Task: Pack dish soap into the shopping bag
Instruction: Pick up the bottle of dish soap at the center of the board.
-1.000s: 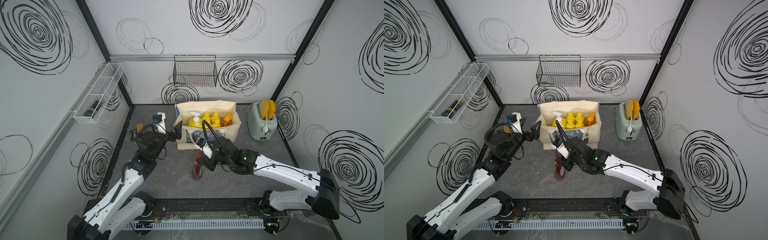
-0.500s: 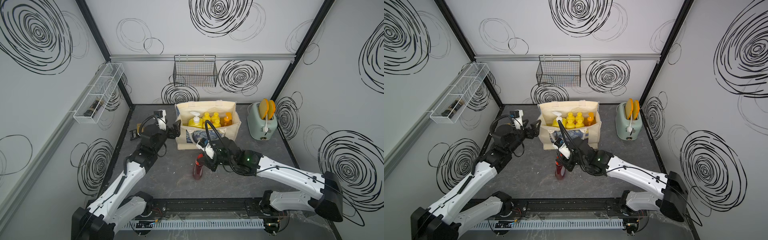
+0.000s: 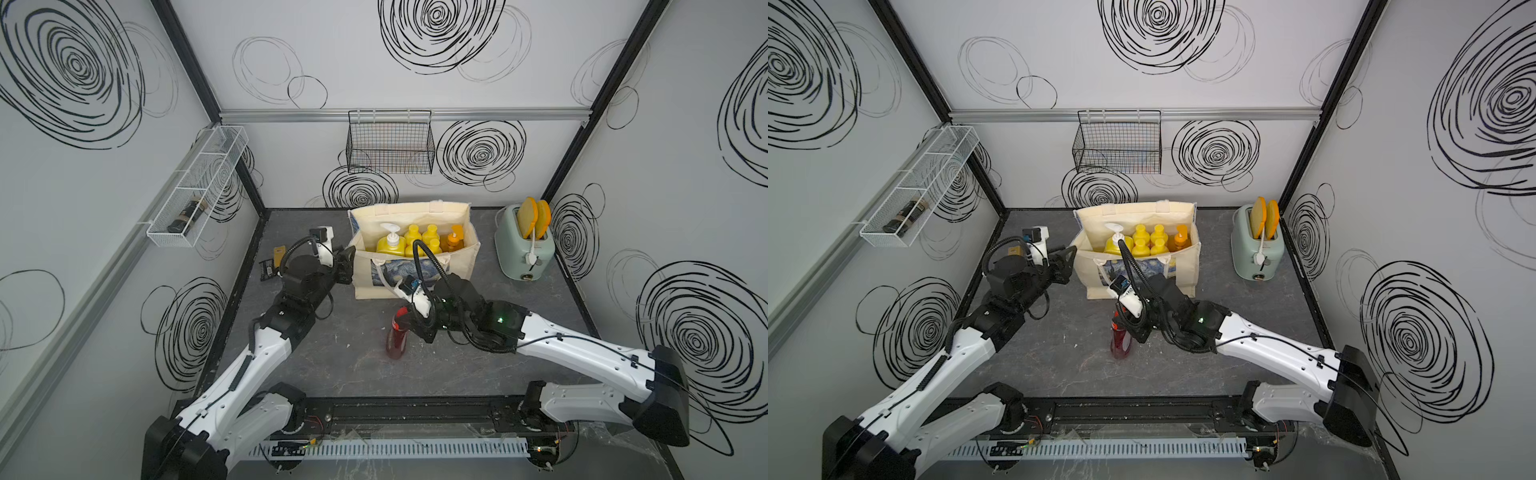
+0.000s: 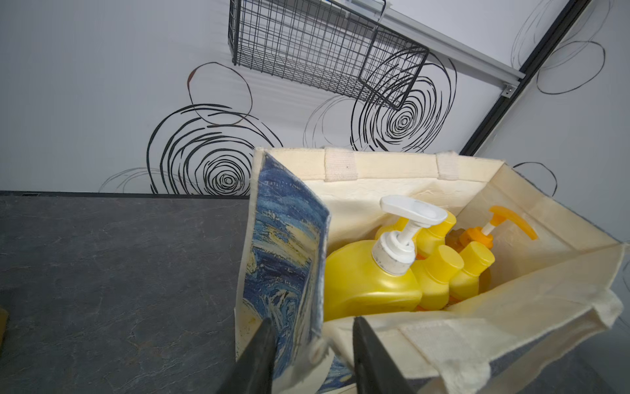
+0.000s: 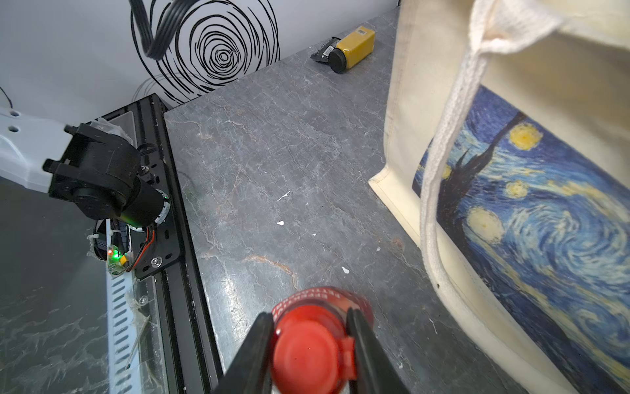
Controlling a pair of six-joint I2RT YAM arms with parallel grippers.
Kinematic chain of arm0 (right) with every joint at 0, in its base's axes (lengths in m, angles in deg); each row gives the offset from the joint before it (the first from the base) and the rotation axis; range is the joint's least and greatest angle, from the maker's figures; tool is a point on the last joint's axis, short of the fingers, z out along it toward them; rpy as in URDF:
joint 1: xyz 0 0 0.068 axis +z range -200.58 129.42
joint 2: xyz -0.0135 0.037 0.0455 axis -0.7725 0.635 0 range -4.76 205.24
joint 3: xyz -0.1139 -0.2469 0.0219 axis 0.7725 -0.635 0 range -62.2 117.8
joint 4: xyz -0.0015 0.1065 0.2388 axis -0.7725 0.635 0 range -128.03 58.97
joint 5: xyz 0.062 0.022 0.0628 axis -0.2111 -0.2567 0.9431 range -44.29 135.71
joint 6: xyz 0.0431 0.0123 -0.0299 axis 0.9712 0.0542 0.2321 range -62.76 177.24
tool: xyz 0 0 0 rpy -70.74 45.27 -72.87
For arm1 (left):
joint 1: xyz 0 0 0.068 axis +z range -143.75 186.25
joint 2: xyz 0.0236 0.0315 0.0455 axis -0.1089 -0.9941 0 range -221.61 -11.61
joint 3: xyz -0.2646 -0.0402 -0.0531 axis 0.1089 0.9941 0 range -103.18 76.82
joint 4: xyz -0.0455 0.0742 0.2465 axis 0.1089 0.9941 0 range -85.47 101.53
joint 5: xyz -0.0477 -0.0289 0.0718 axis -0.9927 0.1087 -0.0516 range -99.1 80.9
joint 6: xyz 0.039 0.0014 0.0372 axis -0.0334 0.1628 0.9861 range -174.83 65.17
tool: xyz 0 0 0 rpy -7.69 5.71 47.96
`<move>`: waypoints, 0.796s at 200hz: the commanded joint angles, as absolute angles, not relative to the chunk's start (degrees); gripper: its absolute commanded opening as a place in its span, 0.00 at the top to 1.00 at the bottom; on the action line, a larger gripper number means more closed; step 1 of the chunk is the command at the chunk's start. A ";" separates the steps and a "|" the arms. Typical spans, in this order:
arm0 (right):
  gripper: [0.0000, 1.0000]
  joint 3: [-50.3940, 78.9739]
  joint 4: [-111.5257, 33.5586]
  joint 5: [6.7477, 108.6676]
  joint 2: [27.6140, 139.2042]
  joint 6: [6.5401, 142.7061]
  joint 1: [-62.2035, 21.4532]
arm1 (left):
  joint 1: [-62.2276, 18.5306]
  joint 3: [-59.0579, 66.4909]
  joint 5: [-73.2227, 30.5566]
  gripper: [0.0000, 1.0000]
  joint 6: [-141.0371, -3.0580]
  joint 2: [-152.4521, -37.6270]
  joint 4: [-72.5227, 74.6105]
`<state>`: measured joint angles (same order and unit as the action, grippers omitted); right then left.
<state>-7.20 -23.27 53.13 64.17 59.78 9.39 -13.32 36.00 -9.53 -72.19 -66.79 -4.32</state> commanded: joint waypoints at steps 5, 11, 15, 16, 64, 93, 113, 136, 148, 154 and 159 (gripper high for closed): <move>1.00 -4.35 -28.25 53.97 60.92 60.14 9.80 | -14.44 37.51 -7.28 0.64 -71.39 -64.29 -5.89; 1.00 -4.38 -28.48 54.06 60.75 60.20 9.76 | -14.82 37.35 -6.38 0.65 -71.35 -63.90 -5.81; 1.00 -4.43 -28.54 54.14 60.65 60.20 9.80 | -15.07 37.36 -5.97 0.65 -71.31 -63.64 -5.78; 1.00 -4.44 -28.58 54.14 60.60 60.21 9.80 | -15.13 37.36 -5.91 0.65 -71.28 -63.59 -5.81; 1.00 -1.57 -26.47 55.86 59.84 60.56 9.98 | -16.08 43.75 -5.20 0.66 -73.80 -59.25 -9.74; 1.00 1.74 -25.18 58.74 59.93 60.59 10.55 | -16.20 45.35 -4.27 0.71 -73.61 -57.00 -11.26; 1.00 3.59 -24.12 58.97 59.72 60.21 10.77 | -16.30 46.41 -4.77 0.71 -74.08 -56.81 -13.28; 1.00 4.16 -23.92 59.47 59.17 60.14 10.77 | -16.15 43.77 -4.78 0.34 -76.05 -57.82 -12.78; 1.00 4.33 -23.97 59.55 58.96 59.99 10.80 | -16.15 41.06 -5.57 0.26 -76.40 -58.00 -11.68; 1.00 4.54 -23.91 59.44 58.91 60.05 10.77 | -16.20 39.65 -6.16 0.24 -76.08 -58.23 -10.98; 1.00 4.74 -23.76 59.42 58.90 60.05 10.78 | -16.17 38.73 -6.52 0.23 -75.61 -58.62 -10.30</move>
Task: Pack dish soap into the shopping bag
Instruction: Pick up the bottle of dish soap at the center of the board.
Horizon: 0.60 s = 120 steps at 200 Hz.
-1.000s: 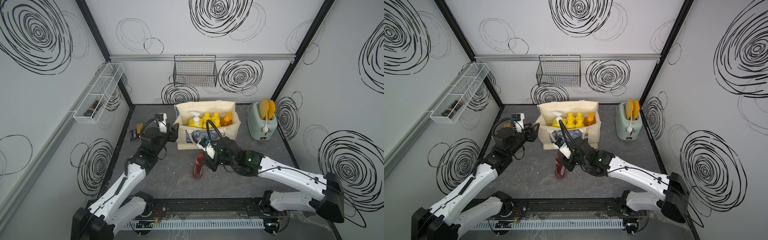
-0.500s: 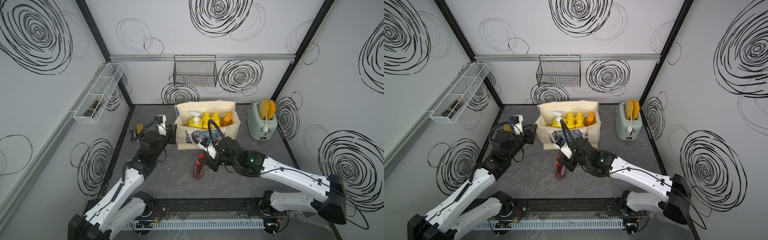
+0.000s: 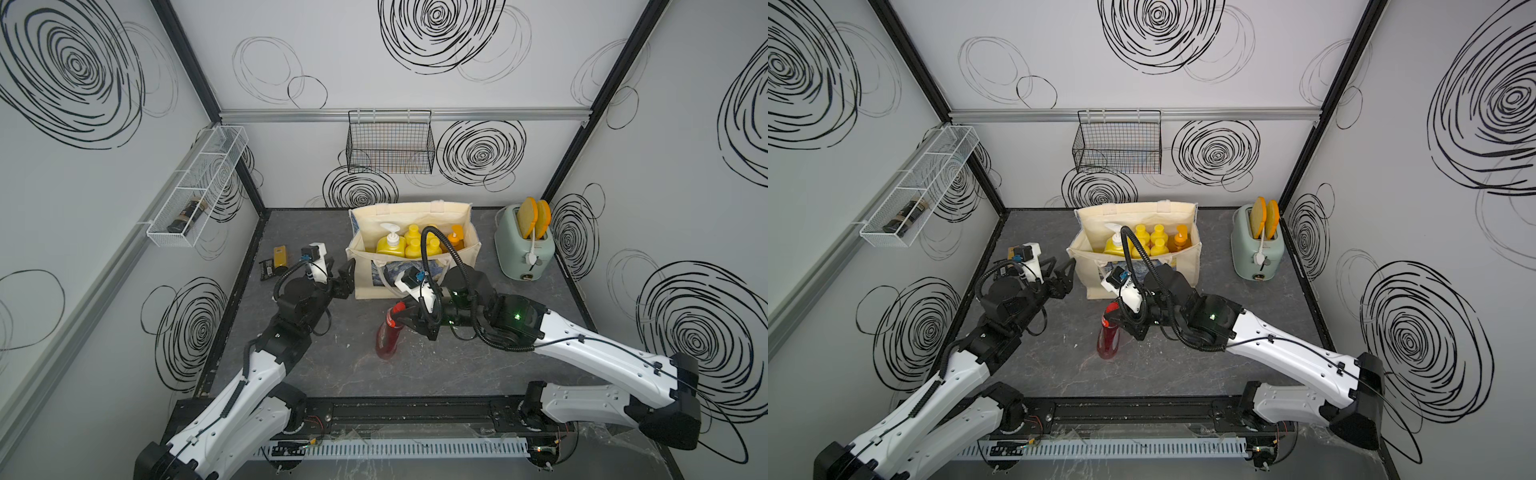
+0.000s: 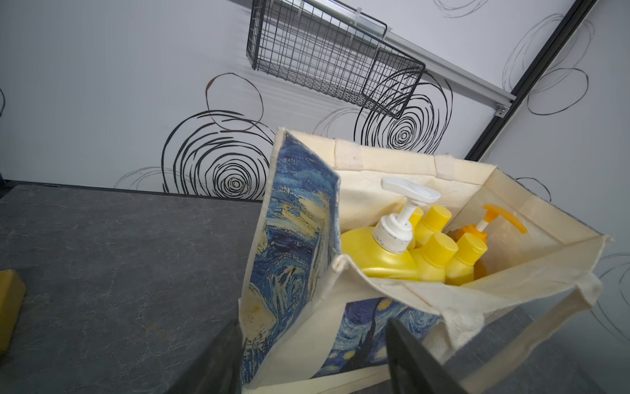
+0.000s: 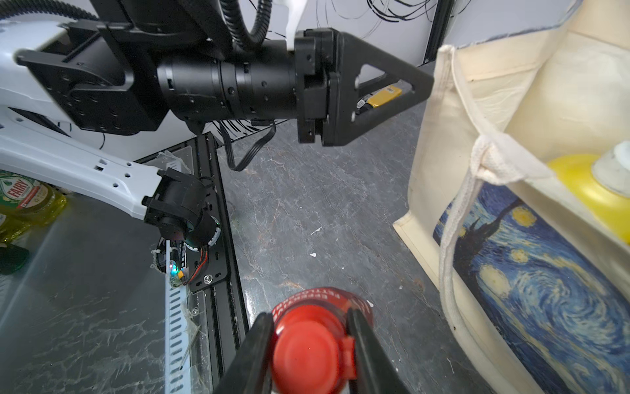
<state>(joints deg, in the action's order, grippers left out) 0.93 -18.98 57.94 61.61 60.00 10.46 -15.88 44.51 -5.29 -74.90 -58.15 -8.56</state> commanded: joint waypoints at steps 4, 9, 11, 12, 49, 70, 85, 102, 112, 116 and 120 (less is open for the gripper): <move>1.00 4.97 -23.64 59.42 59.01 59.99 10.77 | -16.19 37.70 -6.58 0.23 -75.25 -58.97 -9.57; 1.00 5.15 -23.47 59.46 59.05 59.96 10.79 | -16.10 36.61 -6.46 0.22 -74.85 -59.44 -8.65; 1.00 5.31 -23.43 59.50 59.10 59.92 10.82 | -16.12 36.18 -6.31 0.22 -74.62 -59.71 -8.35; 1.00 5.35 -23.35 59.46 59.12 59.90 10.84 | -16.10 35.98 -6.26 0.22 -74.52 -59.83 -8.20; 1.00 8.54 -20.49 58.91 59.62 58.95 10.95 | -14.41 30.78 -8.12 0.22 -72.99 -66.01 -7.67; 1.00 10.70 -19.10 58.89 59.56 58.48 11.07 | -14.06 30.16 -10.03 0.27 -72.96 -69.01 -7.10; 1.00 12.32 -18.22 58.88 59.56 58.05 11.20 | -13.98 31.47 -10.38 0.34 -73.11 -69.17 -8.19; 1.00 14.12 -17.27 58.81 59.80 57.53 11.21 | -13.80 32.47 -9.86 0.42 -73.05 -69.03 -8.39; 1.00 15.43 -16.41 58.65 60.09 57.18 11.21 | -13.50 32.86 -9.99 0.46 -72.81 -69.30 -8.36; 1.00 16.05 -15.96 58.50 60.26 56.97 11.21 | -13.30 33.02 -10.13 0.48 -72.77 -69.31 -8.27; 1.00 16.67 -15.53 58.24 60.40 56.75 11.17 | -13.21 33.19 -10.31 0.49 -72.72 -69.36 -8.18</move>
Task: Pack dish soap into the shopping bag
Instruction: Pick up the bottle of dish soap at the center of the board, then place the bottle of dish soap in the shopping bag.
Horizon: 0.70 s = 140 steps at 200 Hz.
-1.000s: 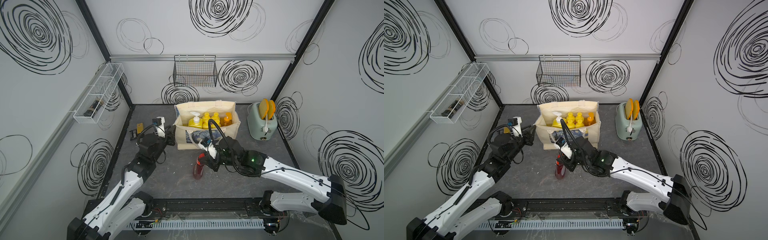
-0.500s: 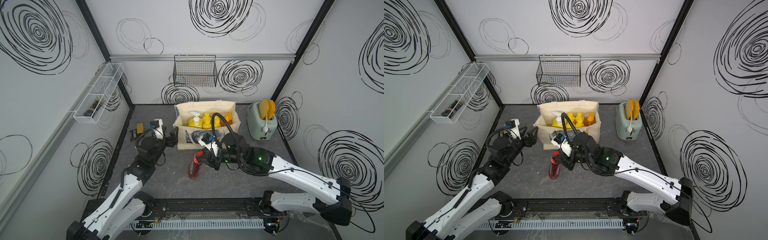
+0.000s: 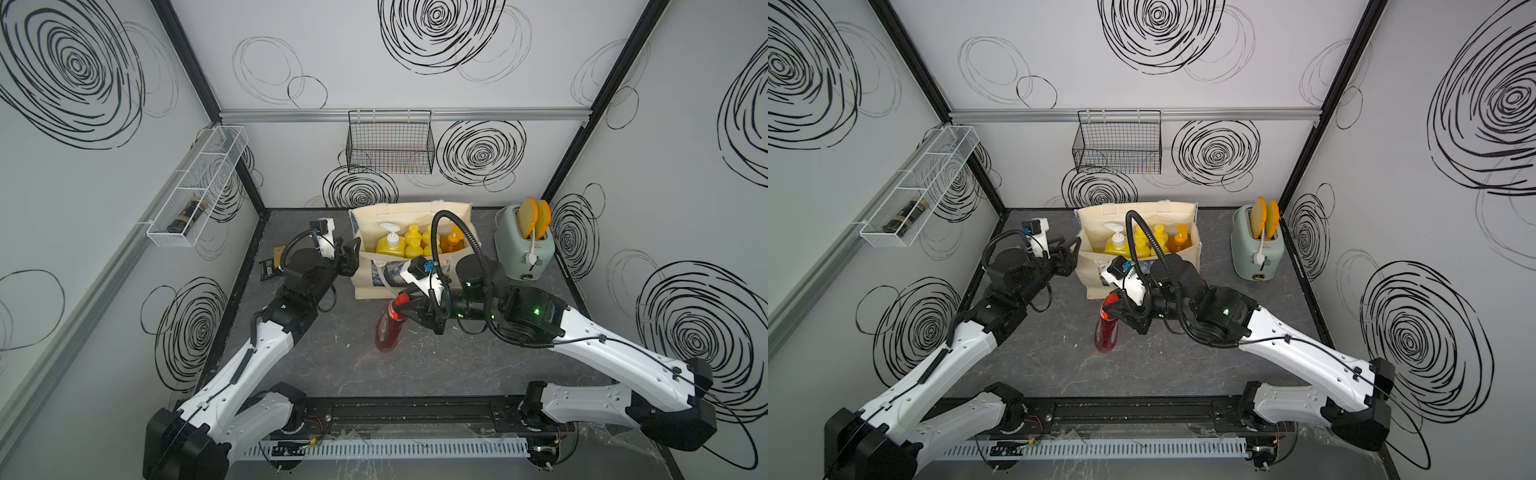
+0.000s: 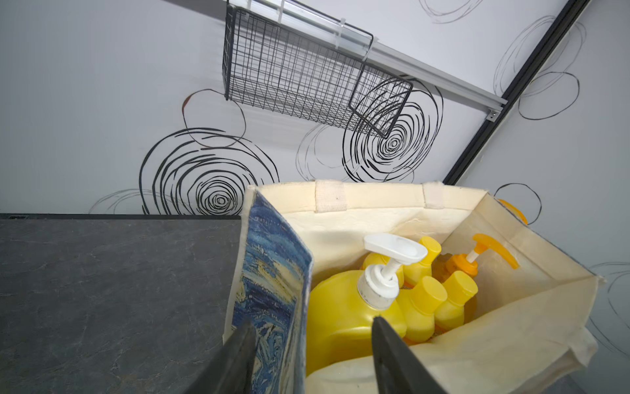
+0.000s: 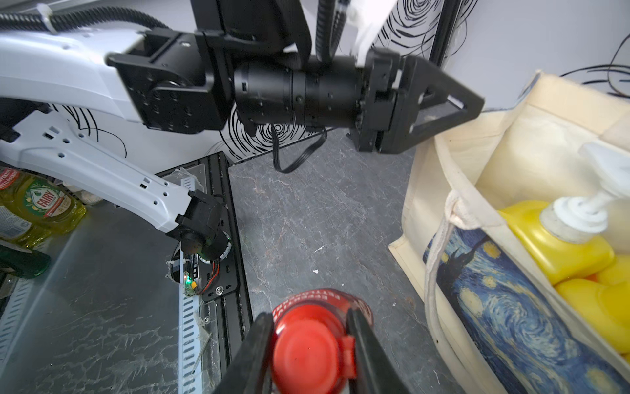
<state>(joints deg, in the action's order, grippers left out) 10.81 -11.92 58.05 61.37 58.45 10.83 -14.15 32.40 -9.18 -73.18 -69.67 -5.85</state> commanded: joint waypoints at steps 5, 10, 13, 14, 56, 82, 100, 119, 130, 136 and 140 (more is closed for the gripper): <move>1.00 17.52 -14.79 57.77 60.68 56.38 11.21 | -13.10 33.47 -10.49 0.51 -72.60 -69.37 -8.08; 1.00 18.33 -14.17 57.28 60.85 56.07 11.21 | -12.98 33.82 -10.74 0.53 -72.64 -69.21 -8.04; 1.00 18.82 -13.91 56.96 60.89 55.83 11.21 | -12.91 34.10 -10.85 0.54 -72.52 -69.12 -8.09; 1.00 18.96 -13.80 56.87 60.90 55.79 11.21 | -12.86 34.19 -10.85 0.55 -72.51 -69.06 -8.06; 1.00 24.06 -12.89 53.15 62.82 54.49 11.12 | -12.82 37.44 -11.03 0.69 -72.06 -67.46 -8.64; 1.00 27.80 -11.71 52.54 65.39 53.05 11.12 | -12.87 38.51 -11.81 0.73 -72.36 -67.60 -9.71; 1.00 30.77 -10.84 51.74 66.96 52.03 10.95 | -12.84 39.82 -12.35 0.73 -72.83 -67.30 -10.58; 1.00 31.97 -12.10 51.83 67.97 51.56 10.60 | -12.98 41.10 -12.70 0.73 -73.02 -66.77 -11.20; 1.00 32.12 -13.01 51.73 68.38 51.46 10.43 | -13.04 41.47 -12.84 0.74 -73.07 -66.74 -11.27; 1.00 32.46 -13.21 51.62 68.82 51.44 10.33 | -13.07 41.49 -12.93 0.74 -73.02 -66.85 -11.38; 1.00 32.83 -13.08 51.56 69.16 51.37 10.25 | -13.15 41.57 -12.96 0.74 -72.94 -66.96 -11.45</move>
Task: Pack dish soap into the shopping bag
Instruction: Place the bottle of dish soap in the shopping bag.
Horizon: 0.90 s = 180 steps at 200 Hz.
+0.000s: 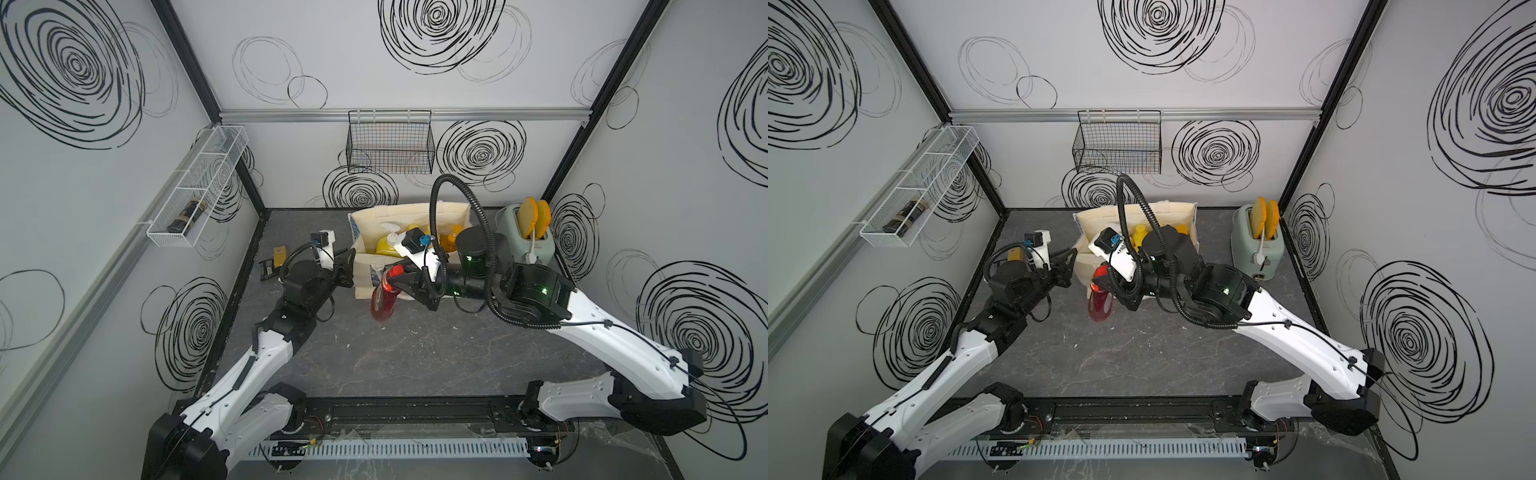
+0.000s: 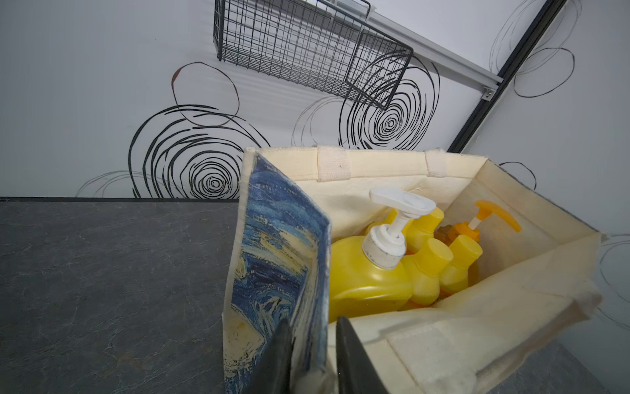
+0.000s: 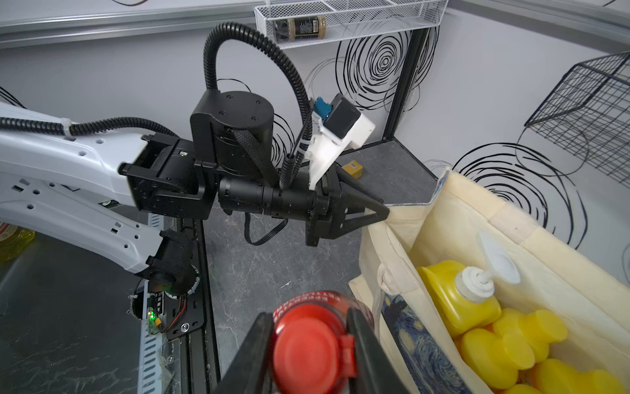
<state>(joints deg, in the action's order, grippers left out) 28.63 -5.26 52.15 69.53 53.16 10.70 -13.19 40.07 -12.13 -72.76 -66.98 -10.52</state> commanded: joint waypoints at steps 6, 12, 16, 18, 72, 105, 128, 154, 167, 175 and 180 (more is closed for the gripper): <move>1.00 33.56 -12.99 51.44 69.79 51.21 10.16 | -13.16 41.62 -13.06 0.74 -72.94 -67.20 -11.43; 1.00 34.58 -12.78 51.27 70.47 51.13 10.08 | -13.20 41.66 -13.14 0.75 -72.85 -67.45 -11.41; 1.00 35.36 -12.64 51.39 70.91 51.09 9.99 | -13.22 41.67 -13.23 0.75 -72.85 -67.64 -11.38; 1.00 35.71 -12.57 51.41 71.14 50.93 9.92 | -13.27 41.73 -13.26 0.75 -72.85 -67.76 -11.45; 1.00 43.12 -13.57 55.55 75.88 50.29 6.25 | -13.57 41.23 -12.47 0.80 -71.38 -68.15 -8.74; 1.00 45.33 -16.75 59.10 77.44 50.95 2.20 | -13.61 41.07 -10.80 0.95 -70.69 -68.01 -7.16; 1.00 48.94 -17.94 61.66 79.61 51.02 -0.57 | -13.62 40.70 -10.94 1.00 -70.49 -68.71 -6.50; 1.00 54.57 -16.81 62.64 83.55 49.33 -2.08 | -13.78 40.43 -11.30 1.00 -70.42 -68.72 -6.38; 1.00 57.08 -16.07 63.32 85.67 48.42 -2.70 | -13.95 40.43 -11.30 1.00 -70.40 -68.31 -6.52; 1.00 58.34 -15.72 63.69 86.95 48.05 -3.00 | -14.04 40.43 -11.10 1.00 -70.40 -68.00 -6.51; 1.00 59.15 -15.31 63.93 87.76 47.77 -3.10 | -14.19 40.51 -11.12 1.00 -70.38 -67.80 -6.62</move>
